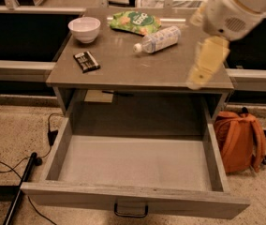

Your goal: Place rxbar chocolate into top drawer

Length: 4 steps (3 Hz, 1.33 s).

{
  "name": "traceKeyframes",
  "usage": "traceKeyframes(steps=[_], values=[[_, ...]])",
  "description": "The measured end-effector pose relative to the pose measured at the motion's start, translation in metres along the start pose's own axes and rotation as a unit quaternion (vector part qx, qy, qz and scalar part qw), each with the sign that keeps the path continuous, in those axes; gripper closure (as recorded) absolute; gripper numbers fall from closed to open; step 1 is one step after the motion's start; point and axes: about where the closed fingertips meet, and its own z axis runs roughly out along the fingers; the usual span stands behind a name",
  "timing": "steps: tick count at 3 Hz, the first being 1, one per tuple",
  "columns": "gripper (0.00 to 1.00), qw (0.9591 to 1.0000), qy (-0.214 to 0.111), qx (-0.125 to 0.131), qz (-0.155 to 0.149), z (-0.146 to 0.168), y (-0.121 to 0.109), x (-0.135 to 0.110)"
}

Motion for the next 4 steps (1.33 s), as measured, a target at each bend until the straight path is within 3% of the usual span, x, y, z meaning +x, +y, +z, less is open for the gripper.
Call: traceKeyframes(steps=[1,2,3,4], values=[[0.0,0.9973,-0.06,0.032,-0.027,0.024,-0.051,-0.067],[0.0,0.9921,-0.072,0.061,-0.082,0.04,-0.073,-0.106],[0.0,0.9912,-0.069,0.065,-0.092,0.041,-0.075,-0.107],[0.0,0.9902,-0.107,0.062,-0.065,0.068,-0.091,-0.13]])
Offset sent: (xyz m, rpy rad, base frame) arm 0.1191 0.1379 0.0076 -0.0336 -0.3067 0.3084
